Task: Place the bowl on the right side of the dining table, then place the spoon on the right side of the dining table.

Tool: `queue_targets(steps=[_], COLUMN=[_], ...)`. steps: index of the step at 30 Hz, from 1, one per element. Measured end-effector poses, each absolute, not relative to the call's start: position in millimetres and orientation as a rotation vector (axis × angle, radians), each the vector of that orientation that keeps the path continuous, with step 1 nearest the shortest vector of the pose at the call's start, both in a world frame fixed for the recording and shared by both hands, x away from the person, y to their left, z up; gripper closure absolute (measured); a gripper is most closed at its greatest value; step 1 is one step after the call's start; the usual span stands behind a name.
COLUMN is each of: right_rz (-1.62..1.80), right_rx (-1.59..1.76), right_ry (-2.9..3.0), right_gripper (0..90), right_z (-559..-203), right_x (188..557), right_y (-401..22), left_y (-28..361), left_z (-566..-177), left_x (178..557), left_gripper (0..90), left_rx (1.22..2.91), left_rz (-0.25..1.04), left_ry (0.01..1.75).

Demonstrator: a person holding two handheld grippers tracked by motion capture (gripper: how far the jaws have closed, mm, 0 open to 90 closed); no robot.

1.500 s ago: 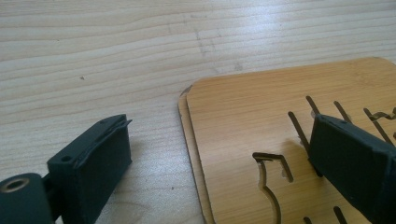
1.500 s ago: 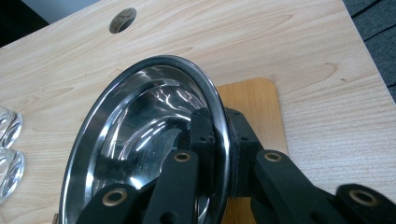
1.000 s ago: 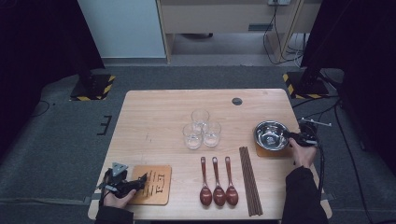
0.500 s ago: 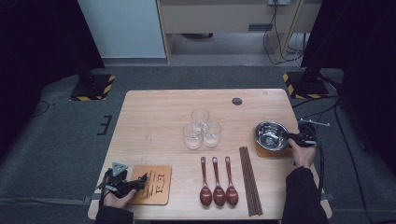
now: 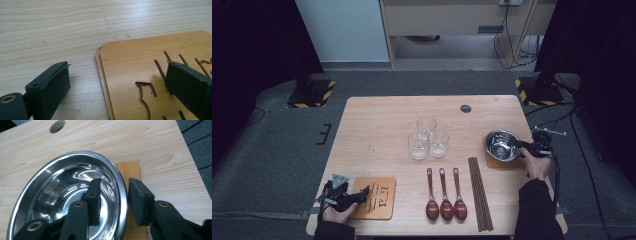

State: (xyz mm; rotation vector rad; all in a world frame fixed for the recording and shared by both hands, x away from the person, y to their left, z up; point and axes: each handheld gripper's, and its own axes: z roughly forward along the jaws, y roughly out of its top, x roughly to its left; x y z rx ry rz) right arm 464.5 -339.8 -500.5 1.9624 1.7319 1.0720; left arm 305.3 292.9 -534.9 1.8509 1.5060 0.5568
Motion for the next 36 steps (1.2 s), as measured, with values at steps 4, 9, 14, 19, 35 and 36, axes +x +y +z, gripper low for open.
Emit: queue_targets(steps=[4,9,14,19,35,36], right_rz=[1.069,1.088,1.097,1.120,1.263,1.263], right_rx=[1.934,1.892,1.868,1.833,1.649,1.636], right_ry=[1.737,1.725,1.708,1.697,1.733,1.747], right_gripper=[55.1,49.5,46.2,44.7,32.5,32.1], right_z=[-499,-496,-492,-486,-452,-450], right_x=[464,463,460,457,440,439], right_y=[-338,-337,-337,-335,-313,-311], left_y=[293,295,293,291,262,261], left_z=[-533,-530,-525,-518,-496,-495], left_x=[305,303,301,297,289,289], left_gripper=[5.4,5.4,5.9,6.2,7.5,7.5], left_rx=[1.847,1.832,1.818,1.813,1.828,1.831], left_rz=[0.550,0.553,0.553,0.551,0.551,0.549], left_ry=[1.497,1.486,1.469,1.443,1.310,1.305])
